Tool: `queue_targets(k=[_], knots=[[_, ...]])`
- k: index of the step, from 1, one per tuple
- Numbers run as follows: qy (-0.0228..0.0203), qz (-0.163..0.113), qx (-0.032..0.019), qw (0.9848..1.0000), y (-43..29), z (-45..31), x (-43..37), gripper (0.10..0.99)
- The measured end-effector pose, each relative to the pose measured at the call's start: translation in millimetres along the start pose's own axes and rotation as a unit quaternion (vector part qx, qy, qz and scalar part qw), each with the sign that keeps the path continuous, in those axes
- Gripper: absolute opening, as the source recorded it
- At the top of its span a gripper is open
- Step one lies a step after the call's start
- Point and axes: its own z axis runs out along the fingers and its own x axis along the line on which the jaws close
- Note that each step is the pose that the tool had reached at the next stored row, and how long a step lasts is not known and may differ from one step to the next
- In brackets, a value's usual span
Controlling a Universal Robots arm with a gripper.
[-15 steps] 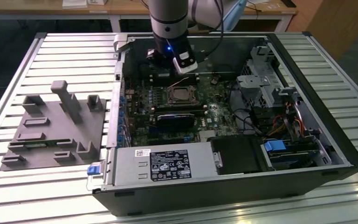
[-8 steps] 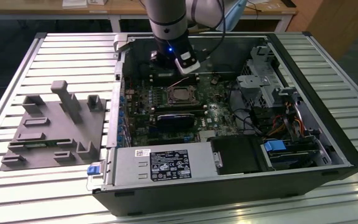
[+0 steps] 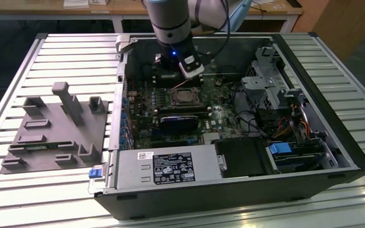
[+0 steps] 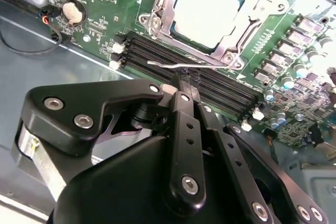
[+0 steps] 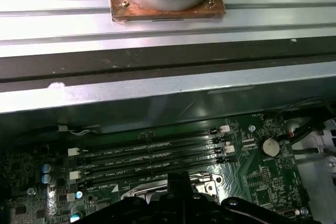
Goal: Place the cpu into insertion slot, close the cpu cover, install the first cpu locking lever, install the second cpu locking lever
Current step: 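Install the first cpu locking lever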
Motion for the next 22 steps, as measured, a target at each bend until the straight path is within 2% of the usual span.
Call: queue_targets(k=[3,11,22], knots=[[-0.0001,0.0,-0.0015,1.0,-1.3,4.2,0.7,0.102],[-0.0001,0.0,-0.0016,1.0,-3.7,13.4,1.6,0.102],[-0.0003,0.001,-0.0014,1.0,0.8,18.9,3.0,0.102]])
